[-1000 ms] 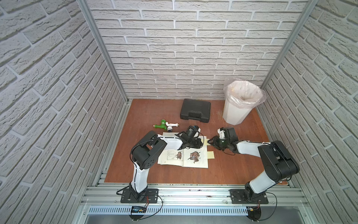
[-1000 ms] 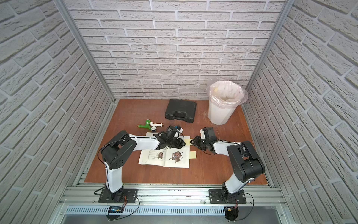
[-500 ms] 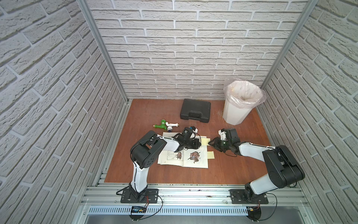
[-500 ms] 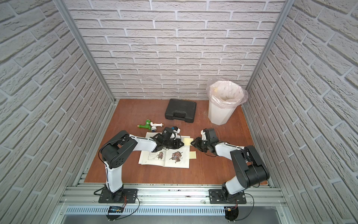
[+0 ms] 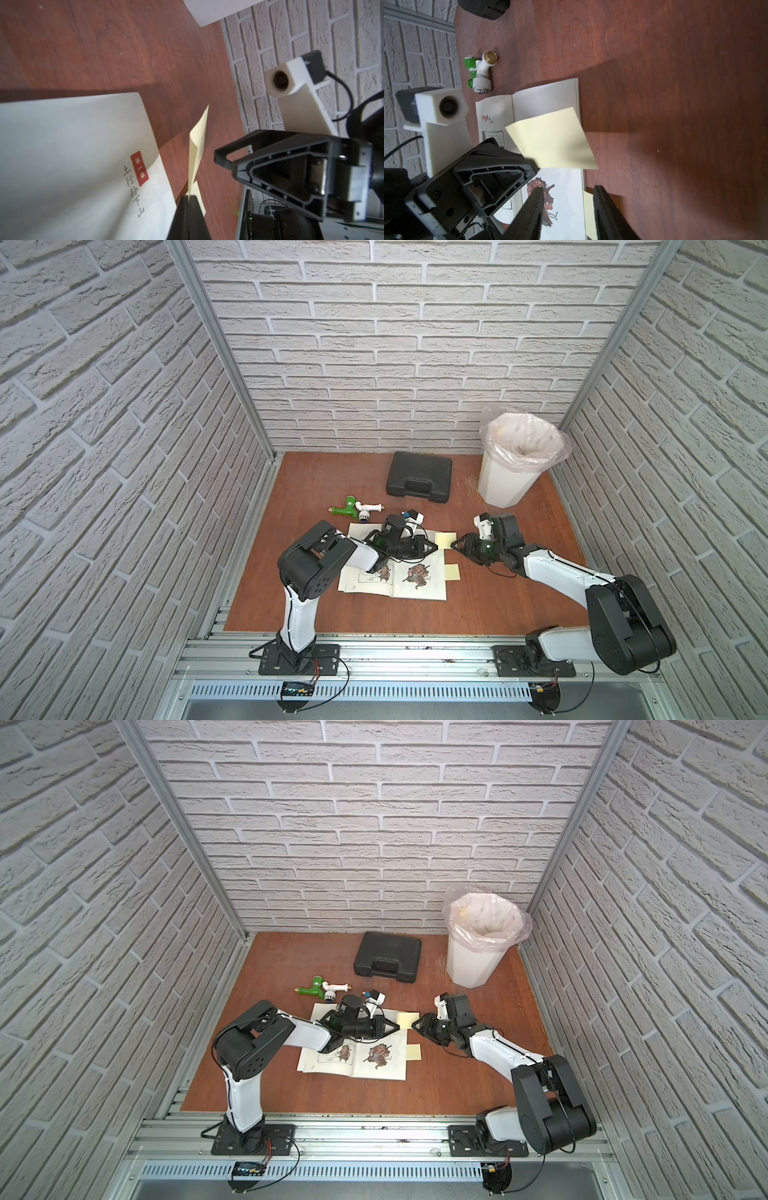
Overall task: Peel off the used sticky note
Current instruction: Tear off the note from the book.
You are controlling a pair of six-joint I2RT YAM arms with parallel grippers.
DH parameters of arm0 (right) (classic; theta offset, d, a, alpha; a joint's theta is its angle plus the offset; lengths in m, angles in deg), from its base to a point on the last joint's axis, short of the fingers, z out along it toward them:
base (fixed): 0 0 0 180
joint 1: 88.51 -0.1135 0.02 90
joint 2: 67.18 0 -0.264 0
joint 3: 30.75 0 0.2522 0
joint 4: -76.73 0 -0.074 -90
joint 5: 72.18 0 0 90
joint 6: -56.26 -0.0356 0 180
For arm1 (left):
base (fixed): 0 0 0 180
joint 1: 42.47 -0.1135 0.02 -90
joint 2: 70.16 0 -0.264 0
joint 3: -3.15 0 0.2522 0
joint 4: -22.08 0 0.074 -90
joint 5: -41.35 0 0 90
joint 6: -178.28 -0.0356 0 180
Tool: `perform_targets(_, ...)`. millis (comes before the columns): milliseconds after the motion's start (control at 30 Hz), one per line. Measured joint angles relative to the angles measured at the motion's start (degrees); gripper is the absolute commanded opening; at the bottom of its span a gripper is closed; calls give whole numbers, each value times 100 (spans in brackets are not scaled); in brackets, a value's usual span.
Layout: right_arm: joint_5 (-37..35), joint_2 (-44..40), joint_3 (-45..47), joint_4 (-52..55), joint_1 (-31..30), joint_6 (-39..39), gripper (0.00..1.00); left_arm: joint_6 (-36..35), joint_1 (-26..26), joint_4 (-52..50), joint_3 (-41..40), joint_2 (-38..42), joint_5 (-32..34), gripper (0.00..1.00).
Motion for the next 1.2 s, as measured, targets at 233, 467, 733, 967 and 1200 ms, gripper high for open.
perform_targets(233, 173, -114, -9, 120, 133, 83, 45, 197, 0, 382, -59, 160, -195, 0)
perform_targets(467, 608, -334, 0, -127, 291, -50, 41, 332, 31, 610, -70, 177, -304, 0)
perform_targets(733, 946, -763, 61, -435, 420, -299, 26, 407, 105, 625, -129, 258, -354, 1)
perform_targets(967, 1025, -1180, 59, -380, 428, -413, 3, 393, 129, 549, -136, 531, -352, 24)
perform_targets(1200, 789, -1788, -308, 439, 439, -186, 3, 286, 146, 153, -136, 911, -313, 50)
